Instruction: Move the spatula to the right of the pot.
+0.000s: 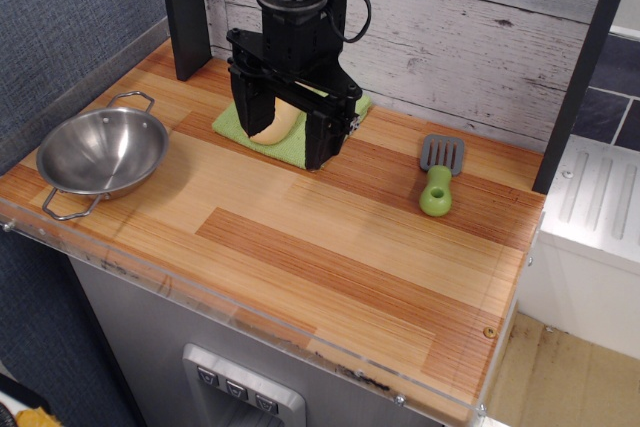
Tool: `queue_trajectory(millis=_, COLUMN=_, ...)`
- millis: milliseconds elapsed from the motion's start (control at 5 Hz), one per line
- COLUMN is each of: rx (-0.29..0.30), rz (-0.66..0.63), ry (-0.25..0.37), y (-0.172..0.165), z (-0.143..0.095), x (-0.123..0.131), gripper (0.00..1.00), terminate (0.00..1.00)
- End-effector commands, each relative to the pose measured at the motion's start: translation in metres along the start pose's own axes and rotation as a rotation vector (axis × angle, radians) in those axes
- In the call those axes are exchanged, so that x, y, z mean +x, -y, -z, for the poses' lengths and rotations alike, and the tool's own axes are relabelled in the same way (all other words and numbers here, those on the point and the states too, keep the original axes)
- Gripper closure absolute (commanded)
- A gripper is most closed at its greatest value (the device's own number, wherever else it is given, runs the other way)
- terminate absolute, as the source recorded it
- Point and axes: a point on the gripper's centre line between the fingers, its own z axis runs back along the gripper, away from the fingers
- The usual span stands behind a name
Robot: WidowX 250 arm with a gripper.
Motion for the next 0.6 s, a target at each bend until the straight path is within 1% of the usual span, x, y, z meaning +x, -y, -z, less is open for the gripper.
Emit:
queue_trajectory(millis=0, rx=0.0, rz=0.0, ry=0.0, y=0.0, z=0.0, x=0.0, gripper=0.0, terminate=0.0)
queue_trajectory(millis=200, rx=-0.053, rz=0.007, ry=0.015, y=0.03, z=0.01, x=0.02, gripper=0.0, terminate=0.0)
queue_trajectory(millis=400, rx=-0.135, rz=0.043, ry=0.025, y=0.063, z=0.018, x=0.045, gripper=0.0, terminate=0.0)
